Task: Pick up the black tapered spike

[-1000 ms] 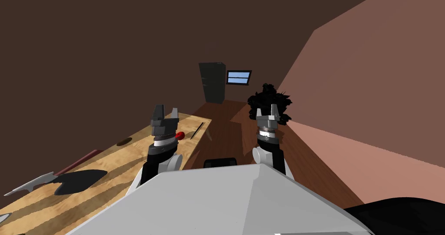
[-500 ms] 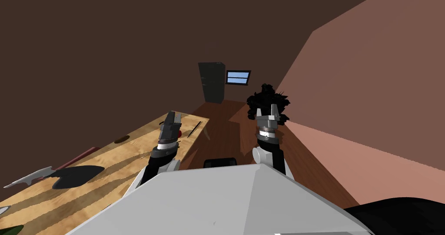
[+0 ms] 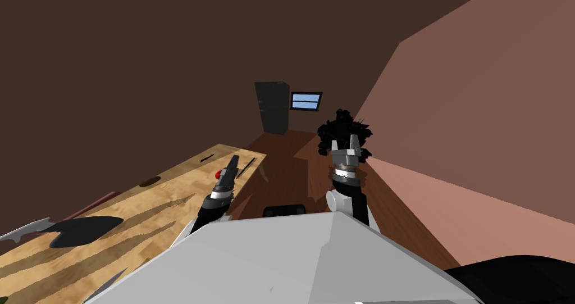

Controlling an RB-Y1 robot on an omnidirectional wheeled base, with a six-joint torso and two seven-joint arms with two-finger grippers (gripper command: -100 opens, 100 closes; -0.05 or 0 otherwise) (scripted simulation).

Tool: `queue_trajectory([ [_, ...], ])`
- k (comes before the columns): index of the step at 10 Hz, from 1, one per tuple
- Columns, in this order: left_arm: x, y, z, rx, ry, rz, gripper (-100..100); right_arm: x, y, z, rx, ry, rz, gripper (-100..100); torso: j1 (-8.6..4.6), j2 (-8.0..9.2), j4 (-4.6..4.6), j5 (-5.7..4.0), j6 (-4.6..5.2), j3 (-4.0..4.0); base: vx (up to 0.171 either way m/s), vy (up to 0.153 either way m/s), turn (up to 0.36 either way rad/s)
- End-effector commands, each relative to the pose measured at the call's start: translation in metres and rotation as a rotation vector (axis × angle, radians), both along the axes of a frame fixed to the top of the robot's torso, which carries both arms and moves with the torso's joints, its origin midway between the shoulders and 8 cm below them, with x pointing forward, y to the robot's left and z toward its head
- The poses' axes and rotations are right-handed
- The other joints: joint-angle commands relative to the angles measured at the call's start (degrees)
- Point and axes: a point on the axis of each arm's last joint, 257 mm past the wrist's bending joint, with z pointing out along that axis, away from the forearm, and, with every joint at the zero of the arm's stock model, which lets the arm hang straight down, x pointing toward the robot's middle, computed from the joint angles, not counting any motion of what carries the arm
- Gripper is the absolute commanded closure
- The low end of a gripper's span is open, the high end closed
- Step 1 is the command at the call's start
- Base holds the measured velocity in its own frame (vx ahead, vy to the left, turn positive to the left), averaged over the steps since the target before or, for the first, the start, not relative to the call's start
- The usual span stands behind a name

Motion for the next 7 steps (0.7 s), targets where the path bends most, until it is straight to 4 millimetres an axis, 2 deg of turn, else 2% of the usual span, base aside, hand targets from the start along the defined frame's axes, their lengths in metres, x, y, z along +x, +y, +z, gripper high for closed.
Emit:
queue_trajectory([
  [1, -0.003, 0.003, -0.022, 0.031, 0.048, 0.015, -100, 0.0, 0.0, 0.0, 0.0, 0.0, 0.0, 0, 0.0, 0.0, 0.0, 0.0, 0.0, 0.0, 0.059, -0.105, 0.006],
  [3, -0.01, 0.007, -0.073, 0.116, 0.151, 0.032, -100, 0.0, 0.0, 0.0, 0.0, 0.0, 0.0, 0, 0.23, -0.02, -0.01, 0.04, 0.0, -0.01, 0.067, -0.103, -0.015],
  [4, -0.009, 0.009, -0.082, 0.118, 0.169, 0.036, -100, 0.0, 0.0, 0.0, 0.0, 0.0, 0.0, 0, 0.12, -0.07, -0.02, 0.02, 0.0, -0.04, 0.067, -0.09, 0.003],
  [5, -0.016, 0.011, -0.106, 0.164, 0.219, 0.04, -100, 0.0, 0.0, 0.0, 0.0, 0.0, 0.0, 0, 0.21, -0.05, -0.02, 0.03, -0.01, -0.04, 0.079, -0.078, -0.017],
  [6, -0.016, 0.014, -0.114, 0.165, 0.237, 0.043, -100, 0.0, 0.0, 0.0, 0.0, 0.0, 0.0, 0, 0.26, -0.09, -0.02, 0.05, 0.0, -0.05, 0.071, -0.055, -0.004],
  [7, -0.024, 0.016, -0.14, 0.212, 0.289, 0.044, -100, 0.0, 0.0, 0.0, 0.0, 0.0, 0.0, 0, 0.35, -0.07, -0.02, 0.06, 0.0, -0.05, 0.096, -0.056, -0.026],
])
